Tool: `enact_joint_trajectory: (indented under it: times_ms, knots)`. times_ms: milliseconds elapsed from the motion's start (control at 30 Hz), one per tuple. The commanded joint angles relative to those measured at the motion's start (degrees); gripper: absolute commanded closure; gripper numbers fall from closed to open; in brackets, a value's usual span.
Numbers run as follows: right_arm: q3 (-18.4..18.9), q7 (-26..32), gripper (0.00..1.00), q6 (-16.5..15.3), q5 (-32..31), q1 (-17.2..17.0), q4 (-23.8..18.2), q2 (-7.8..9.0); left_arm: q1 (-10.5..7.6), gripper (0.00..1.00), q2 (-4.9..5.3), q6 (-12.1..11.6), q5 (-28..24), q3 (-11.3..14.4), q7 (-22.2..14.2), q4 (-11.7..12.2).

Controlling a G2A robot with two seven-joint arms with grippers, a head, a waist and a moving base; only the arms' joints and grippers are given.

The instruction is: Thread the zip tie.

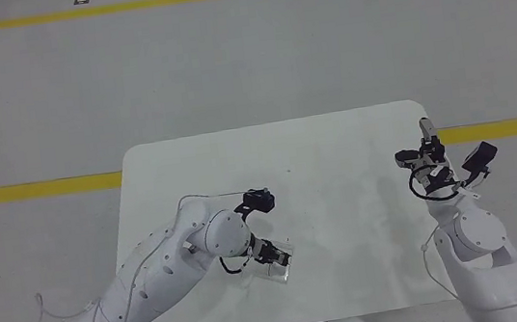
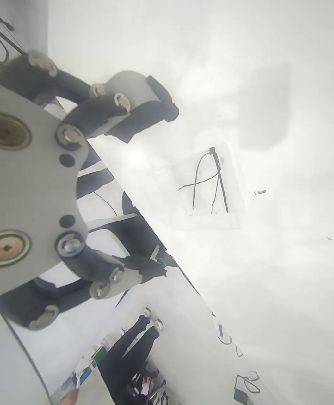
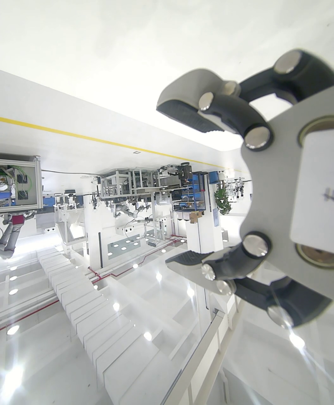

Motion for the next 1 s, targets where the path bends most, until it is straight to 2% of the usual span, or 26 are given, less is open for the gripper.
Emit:
enact_joint_trajectory:
  times_ms: [0, 100, 167, 333, 500, 733, 867, 967]
  knots:
    - [0.0, 0.0, 0.0, 0.0, 0.0, 0.0, 0.0, 0.0, 0.0, 0.0, 0.0, 0.0, 0.0, 0.0, 0.0, 0.0]
    - [0.0, 0.0, 0.0, 0.0, 0.0, 0.0, 0.0, 0.0, -0.43, 0.0, -0.03, -0.9, 1.3, 0.6, 0.3, -0.9]
    - [0.0, 0.0, 0.0, 0.0, 0.0, 0.0, 0.0, 0.0, -0.87, 0.0, -0.17, -0.3, 3.0, 1.7, 0.1, -1.5]
    - [0.0, 0.0, 0.0, 0.0, 0.0, 0.0, 0.0, 0.0, -2.26, 0.0, -0.63, 0.0, 2.8, 3.9, 0.0, -2.2]
    - [0.0, 0.0, 0.0, 0.0, 0.0, 0.0, 0.0, 0.0, -4.97, 0.0, -1.23, 0.0, 5.0, 8.4, 0.0, -0.1]
    - [0.0, 0.0, 0.0, 0.0, 0.0, 0.0, 0.0, 0.0, -5.15, 0.0, -1.23, 0.0, 5.5, 8.6, 0.0, 0.3]
    - [0.0, 0.0, 0.0, 0.0, 0.0, 0.0, 0.0, 0.0, -4.63, 0.0, -1.23, -0.3, 6.2, 8.9, 1.9, 0.3]
    - [0.0, 0.0, 0.0, 0.0, 0.0, 0.0, 0.0, 0.0, -5.35, 0.0, -1.36, -0.6, 8.2, 9.9, 0.7, -0.3]
